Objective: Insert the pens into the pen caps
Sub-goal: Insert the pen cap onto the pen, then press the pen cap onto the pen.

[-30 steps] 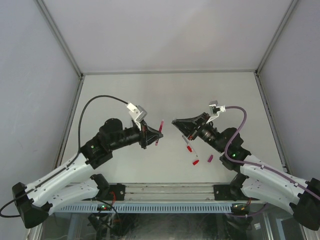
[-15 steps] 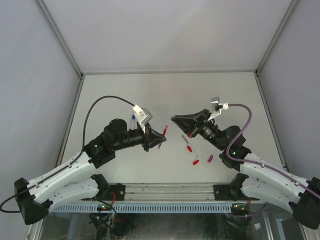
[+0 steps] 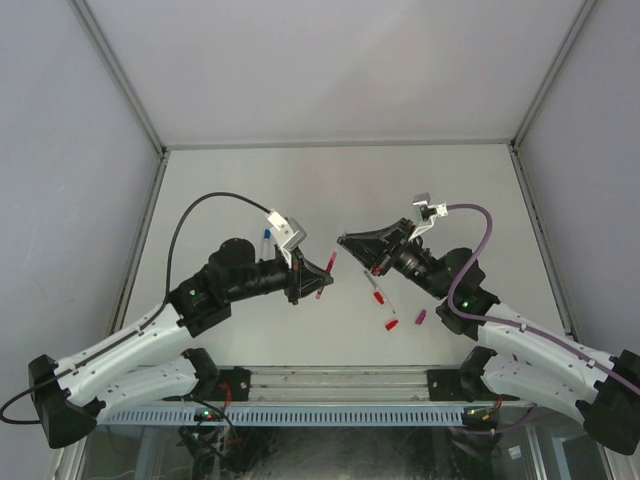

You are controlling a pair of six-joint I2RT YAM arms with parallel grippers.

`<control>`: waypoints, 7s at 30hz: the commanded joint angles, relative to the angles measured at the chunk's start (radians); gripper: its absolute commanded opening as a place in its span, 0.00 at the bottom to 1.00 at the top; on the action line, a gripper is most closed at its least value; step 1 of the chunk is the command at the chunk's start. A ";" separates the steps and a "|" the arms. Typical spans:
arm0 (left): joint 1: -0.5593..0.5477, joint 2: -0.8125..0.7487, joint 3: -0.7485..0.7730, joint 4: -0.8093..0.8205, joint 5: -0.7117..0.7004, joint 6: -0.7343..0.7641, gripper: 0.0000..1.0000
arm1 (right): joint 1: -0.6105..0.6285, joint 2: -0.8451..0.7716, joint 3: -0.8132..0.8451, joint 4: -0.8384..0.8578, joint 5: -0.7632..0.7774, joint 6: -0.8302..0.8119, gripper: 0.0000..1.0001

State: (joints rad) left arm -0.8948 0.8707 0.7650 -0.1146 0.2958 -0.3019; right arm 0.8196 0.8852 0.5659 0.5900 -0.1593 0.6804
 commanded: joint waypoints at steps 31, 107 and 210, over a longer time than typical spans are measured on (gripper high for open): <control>-0.008 -0.025 0.071 0.020 -0.022 0.016 0.00 | 0.055 0.002 0.061 -0.110 0.024 -0.057 0.00; -0.012 -0.043 0.092 0.093 0.182 -0.043 0.00 | -0.089 0.035 0.237 -0.095 -0.448 -0.083 0.41; -0.034 -0.164 0.257 0.006 -0.059 0.004 0.00 | 0.398 0.150 0.046 -0.668 -0.342 -0.210 0.00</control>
State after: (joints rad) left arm -0.9592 0.7406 0.8478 -0.5804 0.3717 -0.2932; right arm 1.1641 0.9749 0.7322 0.1940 -0.1535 0.3473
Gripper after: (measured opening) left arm 0.048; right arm 0.054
